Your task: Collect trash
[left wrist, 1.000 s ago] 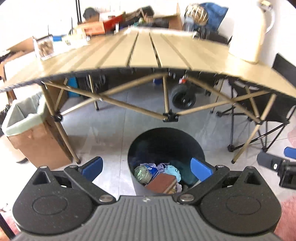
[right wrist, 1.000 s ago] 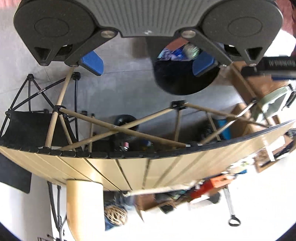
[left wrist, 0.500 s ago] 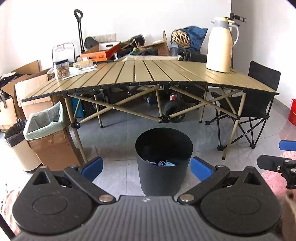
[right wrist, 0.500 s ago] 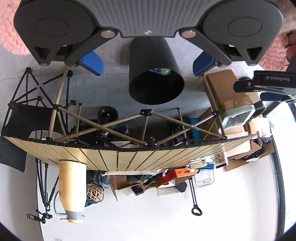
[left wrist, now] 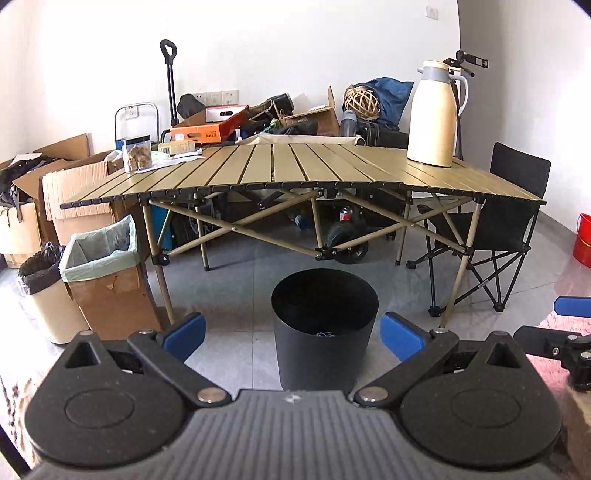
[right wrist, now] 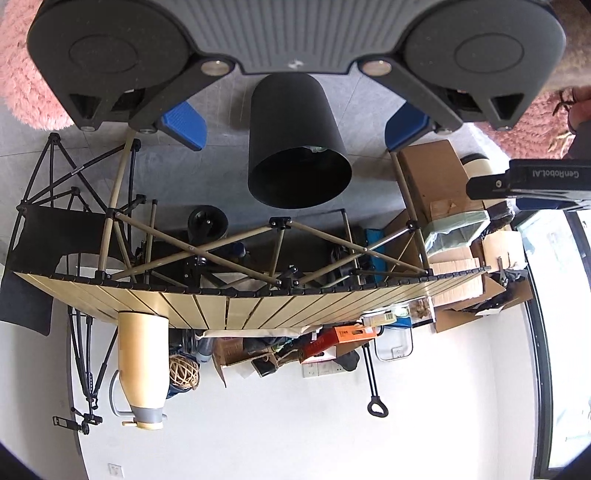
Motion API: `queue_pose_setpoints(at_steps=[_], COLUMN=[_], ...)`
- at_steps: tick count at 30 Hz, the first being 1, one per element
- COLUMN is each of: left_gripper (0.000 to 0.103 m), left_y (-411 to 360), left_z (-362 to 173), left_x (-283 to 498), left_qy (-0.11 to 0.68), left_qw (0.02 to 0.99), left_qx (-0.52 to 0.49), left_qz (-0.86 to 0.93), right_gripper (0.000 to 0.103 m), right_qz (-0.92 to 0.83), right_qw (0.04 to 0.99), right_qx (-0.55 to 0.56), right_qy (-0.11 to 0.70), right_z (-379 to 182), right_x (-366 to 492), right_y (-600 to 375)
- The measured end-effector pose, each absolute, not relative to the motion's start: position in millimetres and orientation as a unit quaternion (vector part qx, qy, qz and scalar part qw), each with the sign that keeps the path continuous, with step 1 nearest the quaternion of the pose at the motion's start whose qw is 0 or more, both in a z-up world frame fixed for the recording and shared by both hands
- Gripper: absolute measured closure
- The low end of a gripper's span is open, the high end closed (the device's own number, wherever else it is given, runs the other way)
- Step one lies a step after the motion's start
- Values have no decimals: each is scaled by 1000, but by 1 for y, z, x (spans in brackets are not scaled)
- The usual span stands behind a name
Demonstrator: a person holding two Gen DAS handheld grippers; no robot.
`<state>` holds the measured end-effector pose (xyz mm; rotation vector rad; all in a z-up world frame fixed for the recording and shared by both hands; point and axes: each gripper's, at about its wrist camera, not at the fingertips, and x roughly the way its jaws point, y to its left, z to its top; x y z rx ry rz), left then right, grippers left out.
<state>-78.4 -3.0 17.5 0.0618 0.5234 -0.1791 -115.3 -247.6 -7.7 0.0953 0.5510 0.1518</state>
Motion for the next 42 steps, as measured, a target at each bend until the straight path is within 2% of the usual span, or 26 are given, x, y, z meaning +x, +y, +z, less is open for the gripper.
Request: queue_pose_setpoints(at_steps=[42], left_gripper=[0], left_y=[-7], left_z=[24], left_x=[-79], left_qy=[252], left_qw=[963], left_qx=[29], left_qz=[-87], right_gripper=[0], right_qz=[70], right_qw=[960], right_qx=[51], right_qy=[266], right_z=[-4], right_x=[-117], right_y=[-251])
